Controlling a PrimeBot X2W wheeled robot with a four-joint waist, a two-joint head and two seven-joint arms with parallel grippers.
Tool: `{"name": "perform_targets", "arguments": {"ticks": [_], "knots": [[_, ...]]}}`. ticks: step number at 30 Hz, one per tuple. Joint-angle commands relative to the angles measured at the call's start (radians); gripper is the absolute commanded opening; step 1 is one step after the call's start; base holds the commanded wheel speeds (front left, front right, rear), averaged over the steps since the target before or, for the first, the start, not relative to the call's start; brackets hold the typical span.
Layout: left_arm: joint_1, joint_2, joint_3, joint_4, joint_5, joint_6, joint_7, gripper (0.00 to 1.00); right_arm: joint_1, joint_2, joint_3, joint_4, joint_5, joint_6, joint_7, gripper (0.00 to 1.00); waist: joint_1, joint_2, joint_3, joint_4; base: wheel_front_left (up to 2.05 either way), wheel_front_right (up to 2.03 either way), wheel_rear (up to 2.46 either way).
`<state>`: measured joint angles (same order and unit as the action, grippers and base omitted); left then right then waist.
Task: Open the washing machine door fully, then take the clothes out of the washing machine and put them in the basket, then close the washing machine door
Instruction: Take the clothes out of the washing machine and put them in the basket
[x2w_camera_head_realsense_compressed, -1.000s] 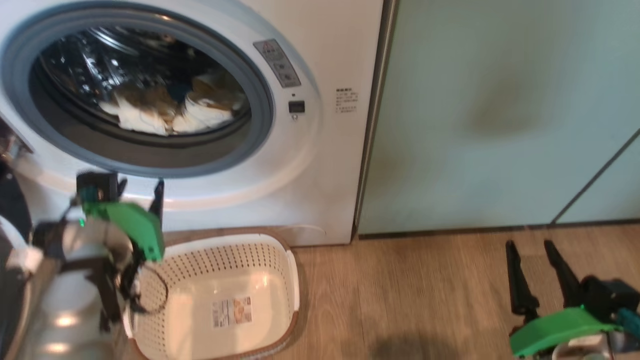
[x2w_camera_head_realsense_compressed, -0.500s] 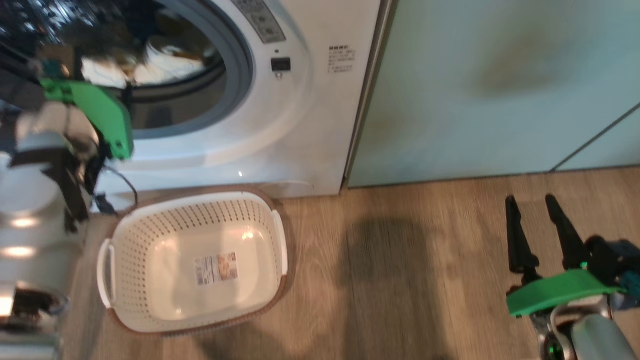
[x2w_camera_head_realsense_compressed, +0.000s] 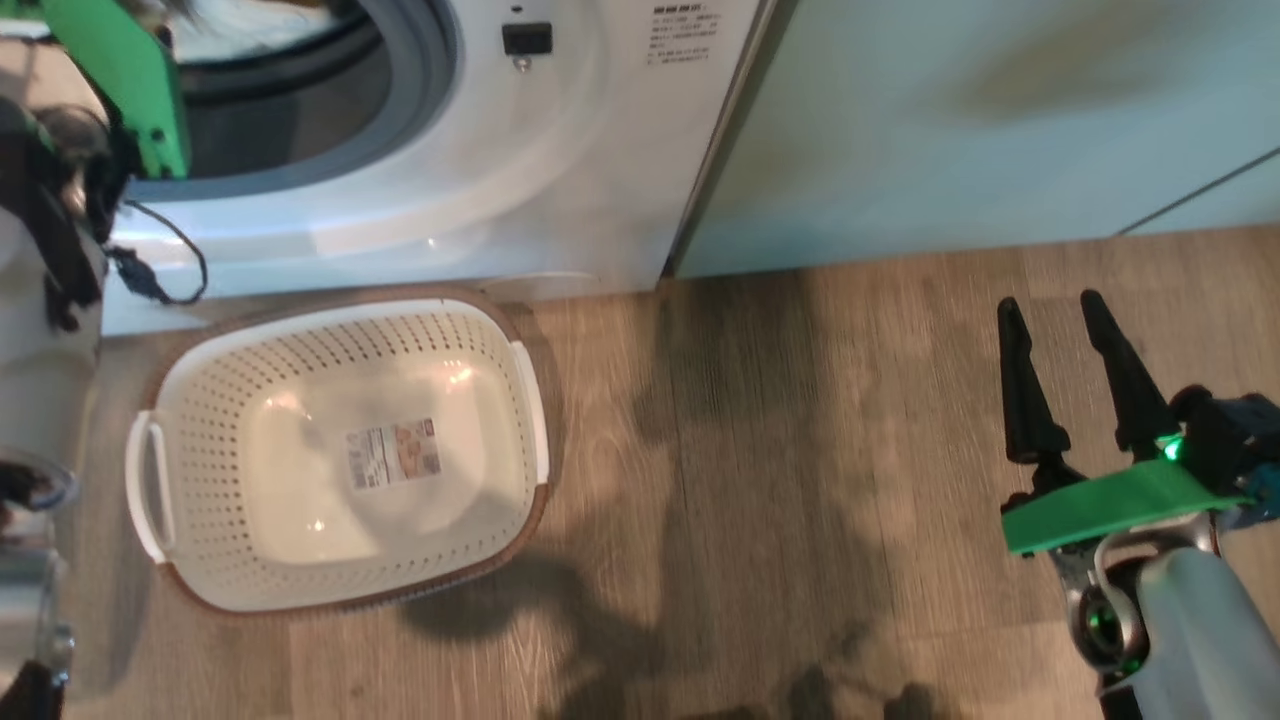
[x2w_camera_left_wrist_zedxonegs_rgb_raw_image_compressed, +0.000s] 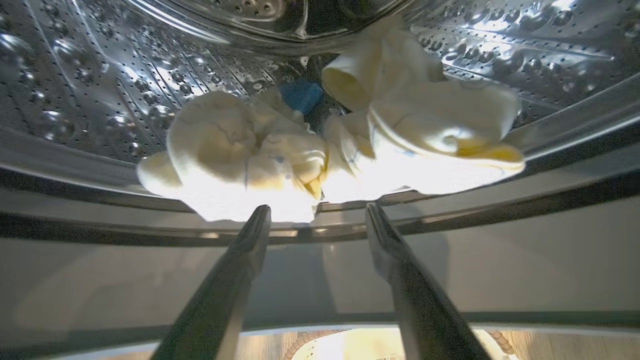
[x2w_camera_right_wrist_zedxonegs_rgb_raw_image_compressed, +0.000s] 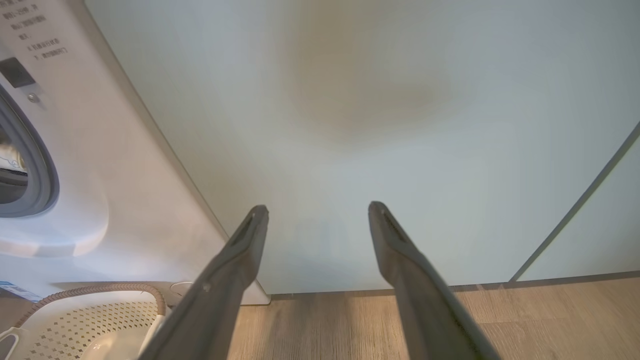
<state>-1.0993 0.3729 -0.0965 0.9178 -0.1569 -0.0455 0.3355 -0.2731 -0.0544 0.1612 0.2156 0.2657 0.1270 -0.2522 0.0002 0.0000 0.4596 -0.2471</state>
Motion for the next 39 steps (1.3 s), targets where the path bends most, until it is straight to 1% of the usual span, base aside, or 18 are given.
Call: {"name": "perform_targets", "arguments": {"ticks": [1,10,18,22,25,26,27,28,29,30,33,39], "knots": [[-0.053,0.070,0.021,-0.020,0.013,0.010,0.008,1.00,-0.022,0.003,0.018,-0.033,0.010,0.004,-0.010,1.00,-0.0002,0.0000,0.030,-0.010,0.00,0.00,0.00],[-0.124,0.114,0.012,0.010,0.031,0.046,0.002,1.00,-0.064,0.004,0.032,-0.044,0.039,0.004,-0.010,1.00,-0.0002,0.0000,0.099,-0.036,0.00,0.00,0.00],[-0.164,0.152,-0.006,0.063,0.053,0.082,0.028,1.00,-0.085,0.004,0.042,-0.047,0.050,0.004,-0.010,1.00,-0.0002,0.0000,0.140,-0.054,0.00,0.00,0.00],[-0.176,0.160,-0.018,0.086,0.063,0.099,0.037,1.00,-0.088,0.004,0.041,-0.046,0.054,0.004,-0.010,1.00,-0.0002,0.0000,0.148,-0.056,0.00,0.00,0.00],[-0.184,0.161,-0.020,0.096,0.066,0.127,0.032,1.00,-0.089,0.004,0.041,-0.044,0.055,0.004,-0.010,1.00,-0.0002,0.0000,0.150,-0.055,0.00,0.00,0.00],[-0.185,0.160,-0.020,0.100,0.065,0.130,0.033,0.95,-0.090,0.004,0.040,-0.043,0.055,0.004,-0.010,1.00,-0.0002,0.0000,0.150,-0.055,0.00,0.00,0.00],[-0.185,0.159,-0.020,0.105,0.062,0.131,0.034,0.63,-0.090,0.004,0.039,-0.043,0.055,0.004,-0.010,1.00,-0.0002,0.0000,0.149,-0.054,0.00,0.00,0.00],[-0.185,0.157,-0.020,0.110,0.059,0.131,0.034,0.41,-0.090,0.004,0.038,-0.043,0.054,0.004,-0.010,1.00,-0.0002,0.0000,0.148,-0.054,0.00,0.00,0.00],[-0.184,0.155,-0.021,0.114,0.056,0.130,0.034,0.25,-0.090,0.004,0.037,-0.042,0.054,0.004,-0.010,1.00,-0.0002,0.0000,0.147,-0.052,0.00,0.00,0.00],[-0.183,0.153,-0.021,0.119,0.053,0.129,0.033,0.00,-0.089,0.004,0.035,-0.042,0.054,0.004,-0.010,1.00,-0.0002,0.0000,0.145,-0.051,0.00,0.00,0.00],[-0.174,0.144,-0.023,0.129,0.042,0.118,0.020,0.00,-0.084,0.004,0.031,-0.040,0.050,0.004,-0.010,1.00,-0.0002,0.0000,0.133,-0.045,0.00,0.00,0.00],[-0.133,0.122,-0.021,0.136,0.007,0.069,-0.040,0.00,-0.065,0.004,0.018,-0.029,0.041,0.004,-0.010,1.00,-0.0002,0.0000,0.086,-0.028,0.00,0.00,0.00]]}}
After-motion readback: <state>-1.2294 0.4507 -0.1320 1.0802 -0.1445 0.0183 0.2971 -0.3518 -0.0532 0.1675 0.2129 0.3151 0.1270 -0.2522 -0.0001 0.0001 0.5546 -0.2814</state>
